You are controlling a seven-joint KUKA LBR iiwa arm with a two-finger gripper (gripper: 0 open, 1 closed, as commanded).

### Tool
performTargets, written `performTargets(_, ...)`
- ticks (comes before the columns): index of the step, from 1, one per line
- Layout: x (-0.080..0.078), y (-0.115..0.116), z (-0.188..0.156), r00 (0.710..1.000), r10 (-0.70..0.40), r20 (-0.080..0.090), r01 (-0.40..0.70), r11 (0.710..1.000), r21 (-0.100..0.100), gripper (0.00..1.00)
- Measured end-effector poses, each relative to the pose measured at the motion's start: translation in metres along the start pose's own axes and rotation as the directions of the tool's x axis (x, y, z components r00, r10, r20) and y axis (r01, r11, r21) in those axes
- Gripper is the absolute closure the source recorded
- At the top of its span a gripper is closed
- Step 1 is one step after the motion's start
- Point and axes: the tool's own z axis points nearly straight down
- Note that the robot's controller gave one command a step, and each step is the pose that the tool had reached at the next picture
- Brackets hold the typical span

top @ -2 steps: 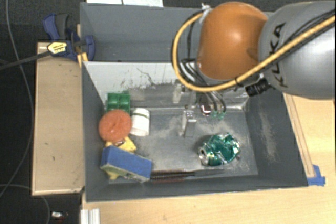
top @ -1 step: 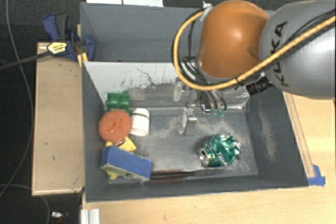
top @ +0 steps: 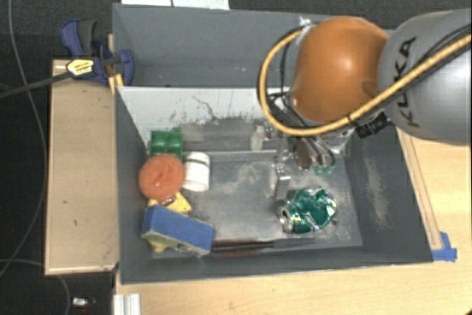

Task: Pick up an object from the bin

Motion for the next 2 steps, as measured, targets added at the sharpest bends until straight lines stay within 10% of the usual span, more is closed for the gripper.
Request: performTargets(2,0.008,-0.053,0.038,0.985,0.172,-0.004,-0.172,0.985,0.002,0.00)
